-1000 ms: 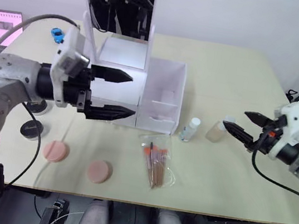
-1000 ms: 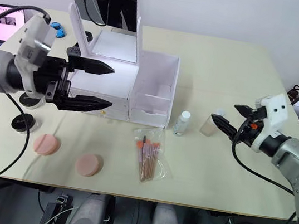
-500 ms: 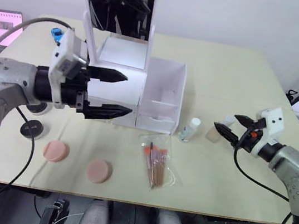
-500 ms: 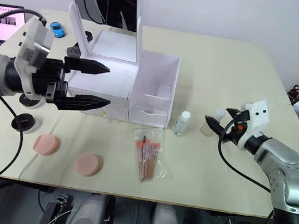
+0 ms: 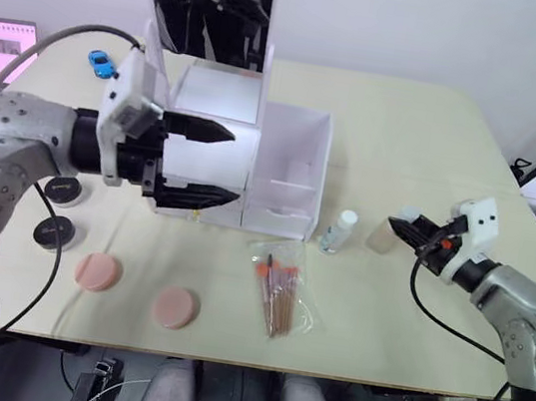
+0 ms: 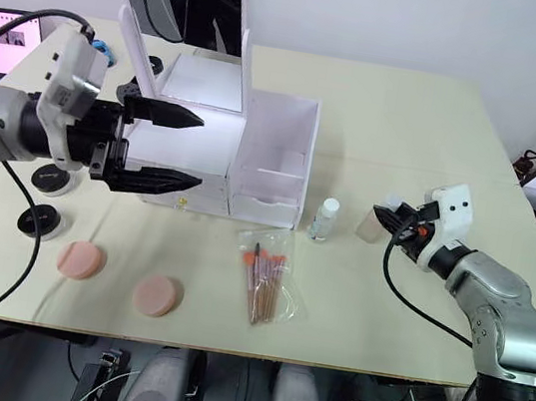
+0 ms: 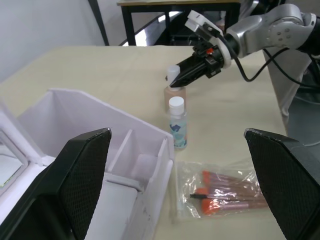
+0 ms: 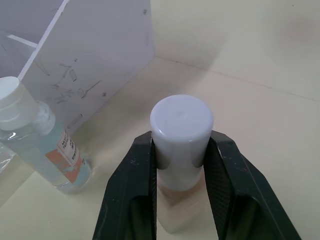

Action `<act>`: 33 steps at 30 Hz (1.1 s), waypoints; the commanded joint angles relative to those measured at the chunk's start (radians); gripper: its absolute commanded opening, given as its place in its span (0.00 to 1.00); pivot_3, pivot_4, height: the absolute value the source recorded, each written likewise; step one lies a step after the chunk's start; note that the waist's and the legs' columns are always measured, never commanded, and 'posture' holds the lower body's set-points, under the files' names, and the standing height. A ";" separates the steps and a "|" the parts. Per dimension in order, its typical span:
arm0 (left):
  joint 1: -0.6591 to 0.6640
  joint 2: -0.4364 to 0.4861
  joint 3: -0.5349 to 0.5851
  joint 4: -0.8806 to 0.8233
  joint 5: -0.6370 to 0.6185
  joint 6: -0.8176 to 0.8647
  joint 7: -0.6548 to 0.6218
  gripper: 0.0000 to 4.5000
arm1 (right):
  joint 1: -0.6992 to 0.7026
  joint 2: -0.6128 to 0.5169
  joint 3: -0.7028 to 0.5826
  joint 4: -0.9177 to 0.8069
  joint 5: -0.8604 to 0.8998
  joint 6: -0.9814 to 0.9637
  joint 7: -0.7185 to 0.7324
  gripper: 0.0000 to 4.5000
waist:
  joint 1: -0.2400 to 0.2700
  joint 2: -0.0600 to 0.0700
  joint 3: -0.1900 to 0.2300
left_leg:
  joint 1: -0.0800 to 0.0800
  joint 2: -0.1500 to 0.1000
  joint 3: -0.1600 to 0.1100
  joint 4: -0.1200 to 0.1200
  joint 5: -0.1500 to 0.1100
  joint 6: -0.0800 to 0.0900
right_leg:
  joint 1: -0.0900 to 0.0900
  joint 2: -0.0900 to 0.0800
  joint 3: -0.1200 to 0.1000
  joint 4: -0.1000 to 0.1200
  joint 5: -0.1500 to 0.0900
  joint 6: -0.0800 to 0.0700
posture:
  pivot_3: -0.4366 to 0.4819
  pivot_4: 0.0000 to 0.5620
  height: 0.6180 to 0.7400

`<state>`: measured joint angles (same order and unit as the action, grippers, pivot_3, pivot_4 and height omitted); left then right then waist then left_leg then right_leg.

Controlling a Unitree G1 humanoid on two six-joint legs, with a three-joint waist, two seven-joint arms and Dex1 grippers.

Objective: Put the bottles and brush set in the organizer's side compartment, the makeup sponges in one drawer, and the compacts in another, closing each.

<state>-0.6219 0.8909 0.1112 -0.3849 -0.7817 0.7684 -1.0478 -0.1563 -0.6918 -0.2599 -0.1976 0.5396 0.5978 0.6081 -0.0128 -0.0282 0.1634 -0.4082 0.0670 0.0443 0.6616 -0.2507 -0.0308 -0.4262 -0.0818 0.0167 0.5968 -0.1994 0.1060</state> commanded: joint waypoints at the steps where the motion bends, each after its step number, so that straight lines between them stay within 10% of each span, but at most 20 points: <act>1: -0.026 -0.008 0.011 0.014 0.014 -0.040 -0.003 1.00 | -0.053 -0.040 -0.091 -0.079 0.063 0.009 0.024 0.17 | 0.001 0.002 0.001 | 0.000 0.000 0.000 0.000 0.000 0.000 | 0.000 0.000 0.000 0.000 0.000 0.000 | 0.48 0.27 0.86; 15: 0.178 -0.002 0.093 0.067 0.108 -0.177 0.016 1.00 | -0.609 -0.204 0.080 -0.072 0.176 0.316 0.104 0.17 | -0.004 0.005 0.004 | 0.000 0.000 0.000 -0.004 0.000 0.000 | -0.004 0.000 0.001 -0.001 0.000 0.000 | 0.48 0.27 0.86; 33: 0.258 -0.061 0.147 0.001 0.062 -0.198 0.073 1.00 | -0.607 0.043 0.228 -0.098 0.175 0.406 0.011 0.17 | 0.000 0.005 0.005 | -0.001 0.000 0.002 -0.010 0.000 0.000 | -0.006 0.001 0.001 -0.001 -0.001 -0.002 | 0.48 0.27 0.86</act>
<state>-0.3528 0.8231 0.2236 -0.3540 -0.6996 0.5806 -0.9779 -0.7524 -0.6522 -0.0066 -0.2588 0.7154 1.0259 0.6247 -0.0128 -0.0235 0.1679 -0.4092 0.0671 0.0457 0.6516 -0.2506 -0.0307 -0.4325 -0.0811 0.0174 0.5955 -0.2003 0.1043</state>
